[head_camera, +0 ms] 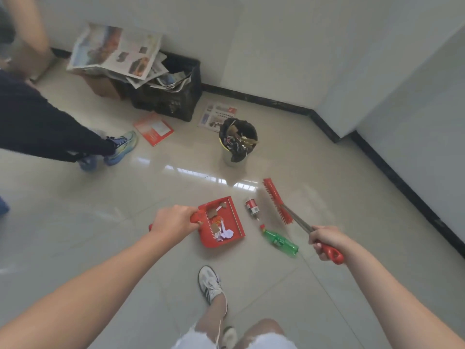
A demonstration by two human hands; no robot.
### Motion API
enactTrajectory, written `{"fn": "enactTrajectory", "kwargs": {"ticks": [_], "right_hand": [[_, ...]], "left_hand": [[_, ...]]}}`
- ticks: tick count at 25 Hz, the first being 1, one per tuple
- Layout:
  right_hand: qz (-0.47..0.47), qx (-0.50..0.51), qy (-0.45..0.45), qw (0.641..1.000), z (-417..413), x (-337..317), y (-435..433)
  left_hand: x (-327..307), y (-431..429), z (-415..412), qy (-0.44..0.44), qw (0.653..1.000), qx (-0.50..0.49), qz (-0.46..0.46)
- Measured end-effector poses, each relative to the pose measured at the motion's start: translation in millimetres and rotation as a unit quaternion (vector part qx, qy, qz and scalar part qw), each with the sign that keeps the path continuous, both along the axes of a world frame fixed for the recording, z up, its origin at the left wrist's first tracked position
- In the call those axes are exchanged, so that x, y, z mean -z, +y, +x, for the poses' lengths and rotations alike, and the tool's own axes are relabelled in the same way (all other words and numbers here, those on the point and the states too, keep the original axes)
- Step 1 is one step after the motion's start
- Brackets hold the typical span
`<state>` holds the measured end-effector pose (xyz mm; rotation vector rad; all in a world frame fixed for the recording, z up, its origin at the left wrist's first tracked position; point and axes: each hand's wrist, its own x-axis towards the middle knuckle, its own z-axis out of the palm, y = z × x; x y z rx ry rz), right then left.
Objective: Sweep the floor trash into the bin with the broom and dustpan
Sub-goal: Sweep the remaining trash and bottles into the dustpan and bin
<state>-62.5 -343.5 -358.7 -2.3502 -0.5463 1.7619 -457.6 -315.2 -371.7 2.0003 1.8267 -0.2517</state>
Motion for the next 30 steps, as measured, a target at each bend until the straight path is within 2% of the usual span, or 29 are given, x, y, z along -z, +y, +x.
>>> {"fn": "enactTrajectory", "kwargs": {"ticks": [3,7,11,15,20,23,25,30], "right_hand": [[-0.032,0.002,0.014,0.999,18,5,16],[-0.042,0.024,0.029,0.998,50,-2,30],[-0.076,-0.060,-0.012,0.995,77,-7,62],[-0.097,-0.080,-0.017,0.992,88,-20,108],[-0.100,-0.105,-0.022,0.989,105,-58,169],[-0.073,-0.116,-0.030,0.990,102,-82,195],[-0.061,-0.128,-0.034,0.989,96,-93,207],[-0.041,-0.167,-0.066,0.983,86,-100,216]], "left_hand": [[-7,31,6,-0.012,1.000,-0.016,0.005],[-65,62,-4,-0.050,0.995,-0.073,0.037],[-150,105,-12,-0.127,0.985,-0.107,0.038],[-205,139,14,-0.219,0.964,-0.134,0.070],[-233,163,39,-0.311,0.924,-0.186,0.120],[-236,168,34,-0.344,0.886,-0.270,0.154],[-223,165,25,-0.361,0.848,-0.357,0.154],[-172,155,11,-0.507,0.665,-0.540,0.094]]}}
